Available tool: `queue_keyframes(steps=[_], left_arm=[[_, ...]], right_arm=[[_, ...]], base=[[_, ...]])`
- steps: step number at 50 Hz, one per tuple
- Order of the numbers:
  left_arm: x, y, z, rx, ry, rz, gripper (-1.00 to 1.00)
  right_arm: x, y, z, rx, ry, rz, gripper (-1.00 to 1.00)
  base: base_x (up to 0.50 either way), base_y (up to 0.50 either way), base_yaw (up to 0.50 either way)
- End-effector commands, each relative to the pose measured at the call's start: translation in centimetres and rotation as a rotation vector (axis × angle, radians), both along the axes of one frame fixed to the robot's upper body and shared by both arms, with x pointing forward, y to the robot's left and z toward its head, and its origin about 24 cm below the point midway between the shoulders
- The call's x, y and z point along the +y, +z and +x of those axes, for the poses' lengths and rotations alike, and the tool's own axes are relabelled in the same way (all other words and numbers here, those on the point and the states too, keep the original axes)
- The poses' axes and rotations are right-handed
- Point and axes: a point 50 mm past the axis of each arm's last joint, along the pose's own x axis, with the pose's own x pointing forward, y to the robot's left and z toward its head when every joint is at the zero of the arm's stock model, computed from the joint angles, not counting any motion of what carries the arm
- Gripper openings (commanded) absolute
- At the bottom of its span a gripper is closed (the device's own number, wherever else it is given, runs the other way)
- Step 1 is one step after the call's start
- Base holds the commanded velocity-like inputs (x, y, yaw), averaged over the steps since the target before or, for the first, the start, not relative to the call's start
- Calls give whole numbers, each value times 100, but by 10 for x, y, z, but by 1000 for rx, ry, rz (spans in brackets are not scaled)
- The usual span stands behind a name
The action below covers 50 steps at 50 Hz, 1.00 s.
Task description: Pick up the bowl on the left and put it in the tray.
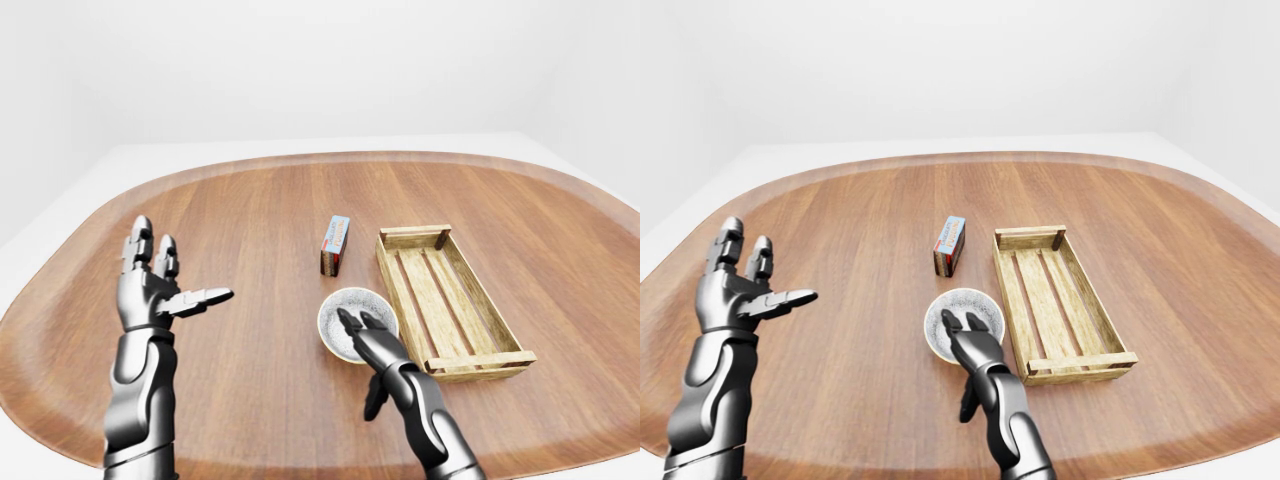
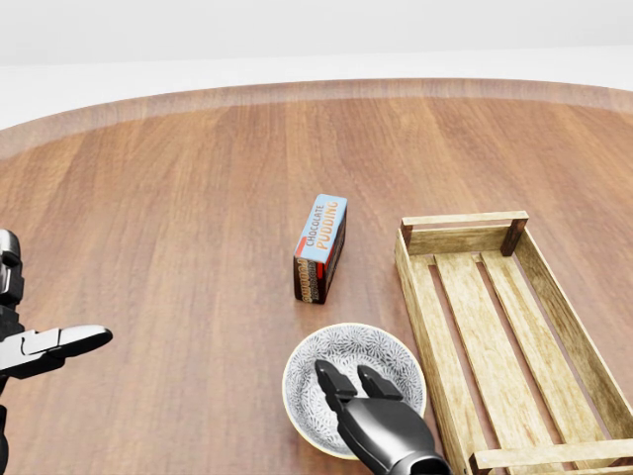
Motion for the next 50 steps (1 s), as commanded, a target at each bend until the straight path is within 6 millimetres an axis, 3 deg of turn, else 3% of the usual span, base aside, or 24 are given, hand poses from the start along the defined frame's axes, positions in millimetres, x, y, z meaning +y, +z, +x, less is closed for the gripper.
queue_keyframes(steps=[1,20,50], left_arm=[[-1,-1,0,4,-2,1,100],[-1,-3,1,12,-1,1,100],[-5,-11,3,47,-18,6,100]], right_arm=[[-6,-3,2,22,2,-57,100],[-19,-13,2,90,2,-160,100],[-34,11,21,117,11,-390,100]], base=[[0,0,0],[0,0,0],[0,0,0]])
